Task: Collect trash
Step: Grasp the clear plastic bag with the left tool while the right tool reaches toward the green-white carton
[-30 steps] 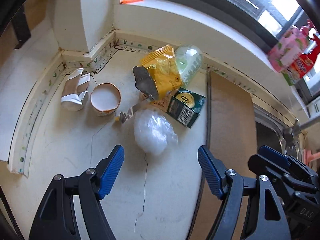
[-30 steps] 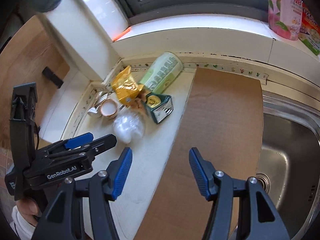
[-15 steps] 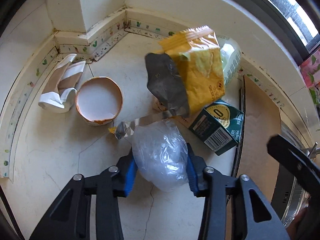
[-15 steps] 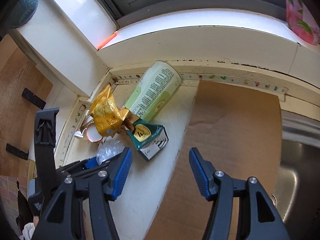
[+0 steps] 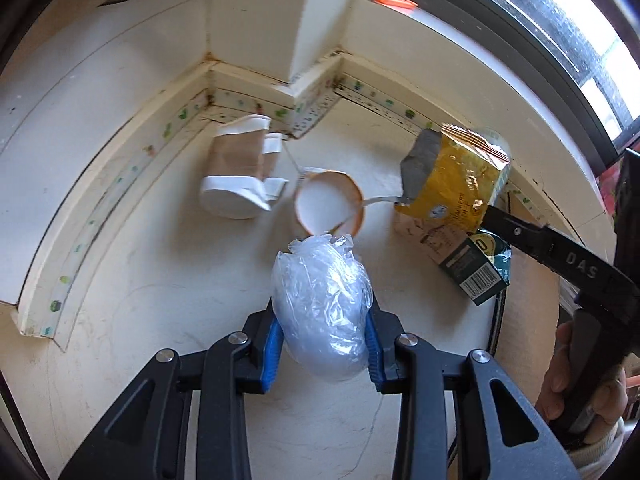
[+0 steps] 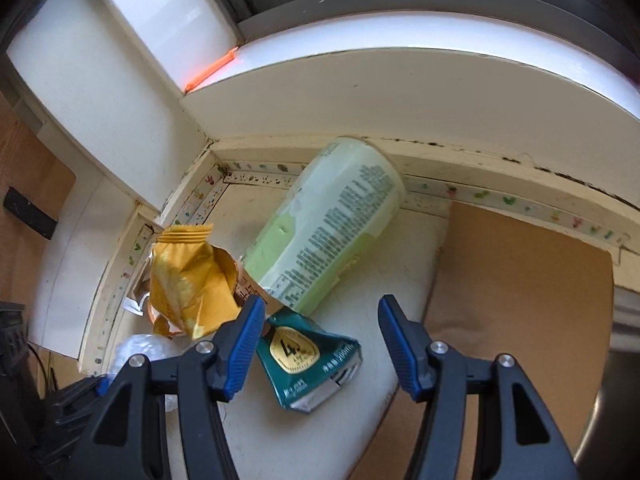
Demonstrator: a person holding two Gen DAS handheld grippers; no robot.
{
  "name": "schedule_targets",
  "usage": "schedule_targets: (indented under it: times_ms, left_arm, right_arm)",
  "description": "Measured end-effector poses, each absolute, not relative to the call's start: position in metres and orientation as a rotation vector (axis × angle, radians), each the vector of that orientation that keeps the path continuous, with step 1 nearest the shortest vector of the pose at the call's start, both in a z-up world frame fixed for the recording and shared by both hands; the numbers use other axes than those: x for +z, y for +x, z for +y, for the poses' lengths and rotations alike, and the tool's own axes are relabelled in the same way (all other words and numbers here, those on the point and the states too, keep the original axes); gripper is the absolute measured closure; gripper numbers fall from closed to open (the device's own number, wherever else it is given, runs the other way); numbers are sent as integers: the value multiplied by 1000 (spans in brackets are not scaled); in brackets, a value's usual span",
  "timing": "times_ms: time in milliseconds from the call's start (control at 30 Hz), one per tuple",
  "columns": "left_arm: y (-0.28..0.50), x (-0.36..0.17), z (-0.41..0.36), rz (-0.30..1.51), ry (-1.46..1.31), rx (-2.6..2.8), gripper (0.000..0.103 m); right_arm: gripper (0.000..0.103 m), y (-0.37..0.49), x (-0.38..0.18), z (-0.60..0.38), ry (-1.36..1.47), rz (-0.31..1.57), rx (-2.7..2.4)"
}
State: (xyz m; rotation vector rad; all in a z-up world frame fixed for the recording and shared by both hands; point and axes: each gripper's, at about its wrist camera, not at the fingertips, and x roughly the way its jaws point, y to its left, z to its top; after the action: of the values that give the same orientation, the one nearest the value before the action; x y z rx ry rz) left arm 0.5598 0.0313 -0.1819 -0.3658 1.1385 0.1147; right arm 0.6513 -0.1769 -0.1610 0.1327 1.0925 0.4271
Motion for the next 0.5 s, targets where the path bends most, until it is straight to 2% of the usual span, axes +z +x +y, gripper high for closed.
schedule_targets:
  times_ms: [200,300,500]
  left_arm:
    - [548,-178,48,1136,-378,132,70]
    - [543,-177,51,1135,-389,128,70]
    - [532,-176,53,1133,-389,124,70]
  right_arm:
    - [42,636,-163,-153,38,1101,518]
    - [36,625,-161,-139,-48,1087,543]
    - [35,610,-172,-117,-174,1106,568]
